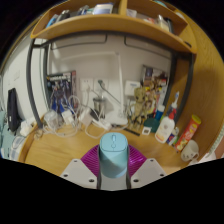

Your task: Arrange mouse

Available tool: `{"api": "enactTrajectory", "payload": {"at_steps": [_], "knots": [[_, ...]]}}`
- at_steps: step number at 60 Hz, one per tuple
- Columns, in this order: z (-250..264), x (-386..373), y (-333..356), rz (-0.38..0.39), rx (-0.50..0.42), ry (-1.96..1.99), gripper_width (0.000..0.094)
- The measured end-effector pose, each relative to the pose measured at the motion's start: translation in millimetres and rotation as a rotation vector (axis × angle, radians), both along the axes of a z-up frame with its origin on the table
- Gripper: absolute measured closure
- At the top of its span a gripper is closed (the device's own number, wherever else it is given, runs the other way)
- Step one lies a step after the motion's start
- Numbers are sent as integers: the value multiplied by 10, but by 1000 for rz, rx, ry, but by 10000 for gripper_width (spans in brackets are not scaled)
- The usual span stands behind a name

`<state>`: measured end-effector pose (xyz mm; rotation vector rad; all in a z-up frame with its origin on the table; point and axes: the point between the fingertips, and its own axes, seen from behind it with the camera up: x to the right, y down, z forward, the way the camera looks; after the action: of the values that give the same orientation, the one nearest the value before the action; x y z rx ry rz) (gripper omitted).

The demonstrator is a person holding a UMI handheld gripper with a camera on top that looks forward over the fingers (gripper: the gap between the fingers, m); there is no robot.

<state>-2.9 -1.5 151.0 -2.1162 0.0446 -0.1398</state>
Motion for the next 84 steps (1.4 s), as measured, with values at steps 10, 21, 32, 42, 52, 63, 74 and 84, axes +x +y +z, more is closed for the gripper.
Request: {"api": "enactTrajectory", "payload": {"at_steps": [10,21,32,42,52,63,74,84], "knots": [[-840,246,-207,14,-144,31,602],[-1467,223,-341,36,-236,93,586],[-1659,197,-401,44,-269,113,514],[-1668,216,-412,35,-281,96,368],[-1489,272,-607,26,-323,18,82],[-729,104,-858,36,-255,-5,84],[106,-95,-1202,3,-164,-13,83],[581,-366,-1478,-14,-93,8,82]]}}
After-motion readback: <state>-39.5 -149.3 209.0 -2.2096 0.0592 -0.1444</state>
